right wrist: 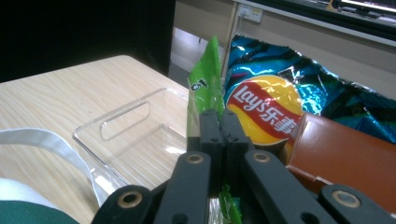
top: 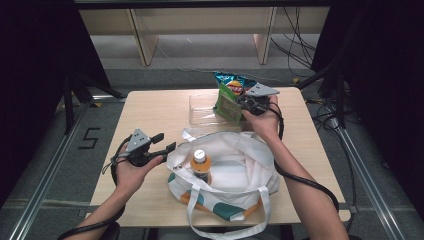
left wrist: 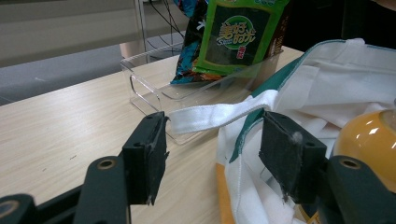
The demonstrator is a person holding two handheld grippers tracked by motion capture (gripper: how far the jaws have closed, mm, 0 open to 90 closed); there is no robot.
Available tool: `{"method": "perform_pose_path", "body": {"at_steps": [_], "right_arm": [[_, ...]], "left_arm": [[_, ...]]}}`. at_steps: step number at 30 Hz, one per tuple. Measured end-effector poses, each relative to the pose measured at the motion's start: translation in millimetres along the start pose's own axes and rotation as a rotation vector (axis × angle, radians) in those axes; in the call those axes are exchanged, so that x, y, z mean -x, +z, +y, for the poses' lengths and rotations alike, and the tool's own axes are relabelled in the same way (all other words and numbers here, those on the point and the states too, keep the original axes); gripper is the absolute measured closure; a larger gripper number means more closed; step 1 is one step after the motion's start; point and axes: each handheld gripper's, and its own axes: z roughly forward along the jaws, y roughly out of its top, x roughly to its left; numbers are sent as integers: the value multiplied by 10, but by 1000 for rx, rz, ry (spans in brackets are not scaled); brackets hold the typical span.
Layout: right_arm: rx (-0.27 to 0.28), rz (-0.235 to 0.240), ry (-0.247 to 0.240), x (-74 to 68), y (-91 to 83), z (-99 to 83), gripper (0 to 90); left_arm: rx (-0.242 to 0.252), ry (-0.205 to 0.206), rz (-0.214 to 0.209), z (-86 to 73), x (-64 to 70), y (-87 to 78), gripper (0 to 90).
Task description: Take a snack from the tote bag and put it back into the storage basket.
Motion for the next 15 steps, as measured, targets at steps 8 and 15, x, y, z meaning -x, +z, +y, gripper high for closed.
{"method": "perform_pose_path", "body": {"at_steps": [8,15], "right_arm": [[-14,2,-13,-6,21,-37,900],[-38,5,-9,-16,36,-57,900]], "left_arm": [[-1,2,2,0,-2,-2,402],[0,3,1,1,-2,-2,402]]}}
